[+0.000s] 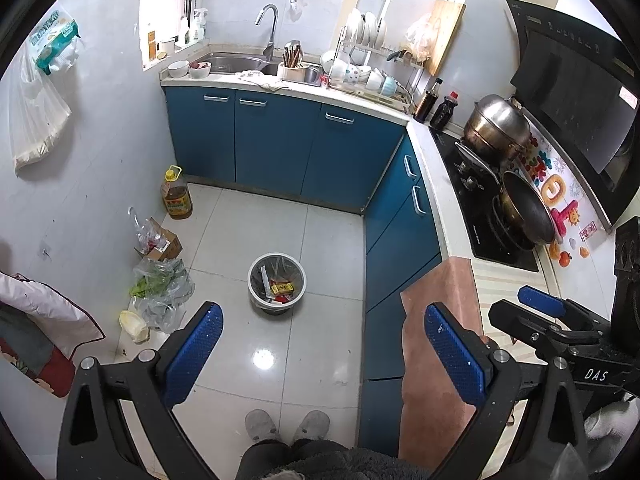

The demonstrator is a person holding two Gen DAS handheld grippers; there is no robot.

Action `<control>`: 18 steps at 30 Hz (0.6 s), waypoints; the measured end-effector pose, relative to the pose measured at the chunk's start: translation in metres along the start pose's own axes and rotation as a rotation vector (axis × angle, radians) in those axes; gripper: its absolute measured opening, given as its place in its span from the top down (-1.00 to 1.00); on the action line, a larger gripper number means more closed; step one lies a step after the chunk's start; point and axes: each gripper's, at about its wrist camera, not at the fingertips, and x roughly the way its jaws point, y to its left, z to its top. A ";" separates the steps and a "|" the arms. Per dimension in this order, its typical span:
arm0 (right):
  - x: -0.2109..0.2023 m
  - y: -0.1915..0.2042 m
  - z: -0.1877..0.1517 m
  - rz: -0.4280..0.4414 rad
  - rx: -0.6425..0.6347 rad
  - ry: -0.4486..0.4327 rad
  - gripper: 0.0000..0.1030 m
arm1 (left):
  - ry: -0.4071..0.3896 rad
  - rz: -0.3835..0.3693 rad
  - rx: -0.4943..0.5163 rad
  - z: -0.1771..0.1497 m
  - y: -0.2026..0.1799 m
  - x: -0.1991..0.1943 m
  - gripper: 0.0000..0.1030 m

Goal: Collect trash

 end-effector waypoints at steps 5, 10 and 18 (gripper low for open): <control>-0.001 0.001 -0.004 0.006 0.001 0.005 -1.00 | 0.012 -0.008 0.010 -0.007 -0.002 0.000 -1.00; -0.003 0.001 -0.009 0.013 0.004 0.009 -1.00 | 0.013 -0.012 0.019 -0.008 -0.004 -0.001 -1.00; -0.004 -0.002 -0.011 0.017 0.004 0.014 -1.00 | 0.016 -0.022 0.016 -0.009 -0.007 -0.001 -1.00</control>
